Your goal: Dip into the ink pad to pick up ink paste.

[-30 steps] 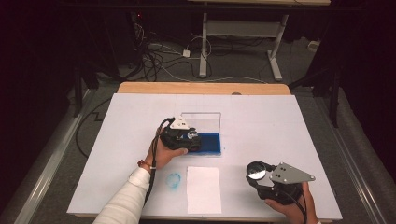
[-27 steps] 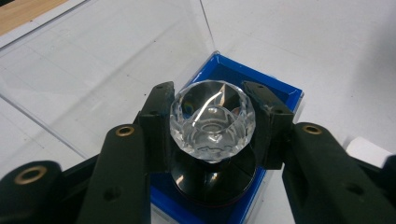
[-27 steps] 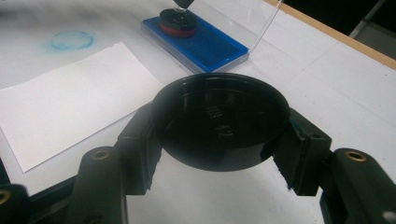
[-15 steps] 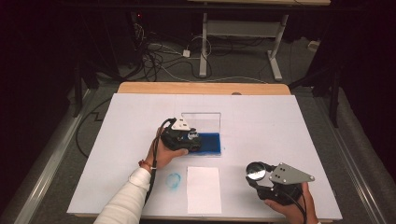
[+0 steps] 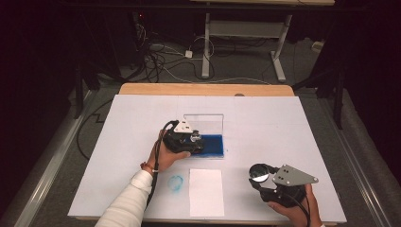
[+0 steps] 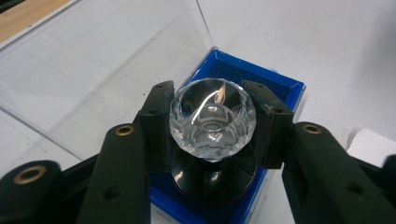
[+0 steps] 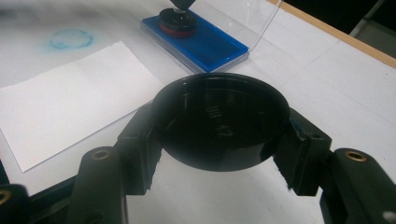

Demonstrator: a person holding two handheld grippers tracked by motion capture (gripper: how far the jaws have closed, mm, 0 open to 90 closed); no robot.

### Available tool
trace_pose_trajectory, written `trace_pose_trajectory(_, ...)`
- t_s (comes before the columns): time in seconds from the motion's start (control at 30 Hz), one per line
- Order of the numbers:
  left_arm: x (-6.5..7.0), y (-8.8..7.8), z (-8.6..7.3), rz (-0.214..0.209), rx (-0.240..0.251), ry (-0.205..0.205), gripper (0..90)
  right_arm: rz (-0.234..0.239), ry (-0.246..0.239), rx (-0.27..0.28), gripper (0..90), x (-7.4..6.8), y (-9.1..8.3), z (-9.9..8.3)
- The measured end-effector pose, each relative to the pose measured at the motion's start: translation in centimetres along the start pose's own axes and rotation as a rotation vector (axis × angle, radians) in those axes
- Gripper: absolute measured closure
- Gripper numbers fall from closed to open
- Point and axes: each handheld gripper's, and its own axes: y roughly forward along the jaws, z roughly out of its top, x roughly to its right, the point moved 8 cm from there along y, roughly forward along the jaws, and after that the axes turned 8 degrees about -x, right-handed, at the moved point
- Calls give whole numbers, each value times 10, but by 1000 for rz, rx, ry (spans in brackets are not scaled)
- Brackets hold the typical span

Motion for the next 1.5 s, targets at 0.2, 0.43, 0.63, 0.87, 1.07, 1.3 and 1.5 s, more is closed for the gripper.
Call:
trace_pose_trajectory(0.2,-1,1,1,-11,3,-16,548,2,5,6,391,2,0,2)
trace_pose_trajectory(0.43,-2,1,2,-9,-4,-18,548,7,-3,2,391,0,3,3)
trace_pose_trajectory(0.63,-3,2,2,-15,-3,-21,548,9,-3,2,391,0,3,3)
trace_pose_trajectory(0.87,-2,1,2,-6,-12,-19,548,7,-5,4,391,1,2,3)
trace_pose_trajectory(1.07,-2,1,1,-14,-6,-29,548,6,-7,5,391,0,2,4)
trace_pose_trajectory(1.3,-3,1,2,-22,-12,-41,547,13,-13,5,391,-2,2,4)
trace_pose_trajectory(1.5,-3,-1,3,-21,-14,-44,548,11,-8,12,391,-1,0,5)
